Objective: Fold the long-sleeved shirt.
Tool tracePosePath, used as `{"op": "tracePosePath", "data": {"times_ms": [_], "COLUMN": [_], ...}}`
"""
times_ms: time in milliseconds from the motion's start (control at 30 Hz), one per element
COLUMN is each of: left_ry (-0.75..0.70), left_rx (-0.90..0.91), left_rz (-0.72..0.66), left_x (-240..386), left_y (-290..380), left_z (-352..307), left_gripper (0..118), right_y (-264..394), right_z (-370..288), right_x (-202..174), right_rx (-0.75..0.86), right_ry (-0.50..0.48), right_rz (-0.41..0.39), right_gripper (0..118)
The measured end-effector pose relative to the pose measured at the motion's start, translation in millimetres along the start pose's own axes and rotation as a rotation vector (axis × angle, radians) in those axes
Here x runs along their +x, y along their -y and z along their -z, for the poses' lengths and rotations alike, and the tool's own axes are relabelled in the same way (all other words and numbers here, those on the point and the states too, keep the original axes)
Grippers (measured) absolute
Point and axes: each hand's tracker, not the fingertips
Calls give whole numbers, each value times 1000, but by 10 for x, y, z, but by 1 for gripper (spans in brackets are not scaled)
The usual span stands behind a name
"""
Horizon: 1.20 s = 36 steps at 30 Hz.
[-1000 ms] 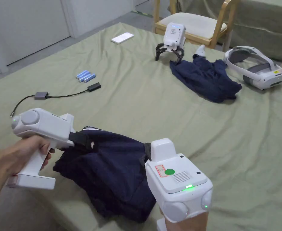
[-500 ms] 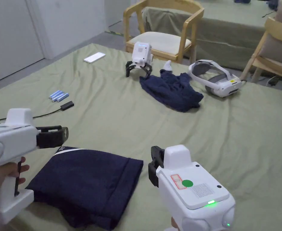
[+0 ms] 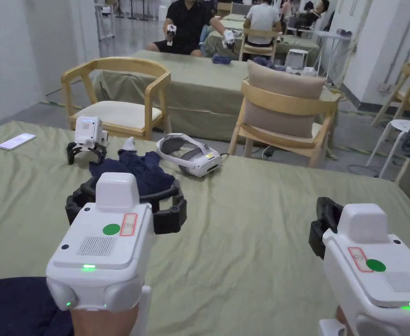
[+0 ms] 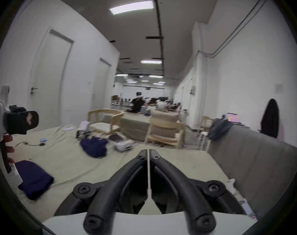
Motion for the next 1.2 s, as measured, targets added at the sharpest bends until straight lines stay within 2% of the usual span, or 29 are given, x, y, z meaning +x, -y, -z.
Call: {"op": "tracePosePath", "data": {"times_ms": [33,67,100,133,167,200,233,300,733,800,1200], "left_ry": [11,25,28,43,76,82,66,60,70,98,62], "left_rx": [0,1,2,4,-9,-28,-28,-35,-25,-31,-21], "left_rz": [16,47,40,24,12,7,13,19,79,62,63], "left_x": [114,233,305,337,362,412,431,404,415,373,368], "left_y": [-55,-144,-182,-228,-275,-324,-343,-378,-561,-602,-606], "left_z": [12,26,34,50,78,105,126,162,109,73,40], "left_gripper": [111,111,111,111,111,111,111,111,111,111,111], "right_y": [-51,-95,-129,-161,-189,-196,-221,-282,-379,-407,-480], "right_z": [-12,-43,-57,-69,-57,-87,-80,-55,-13,-11,-17], "right_x": [90,193,248,302,347,402,439,395,326,330,302], "right_rx": [12,24,28,30,38,104,78,71,86,88,88], "right_ry": [20,52,68,82,92,49,104,113,77,72,68], "right_rz": [13,27,32,38,45,77,50,40,41,38,40], "right_gripper": [21,66,97,118,118,118,118,118,118,118,118]}}
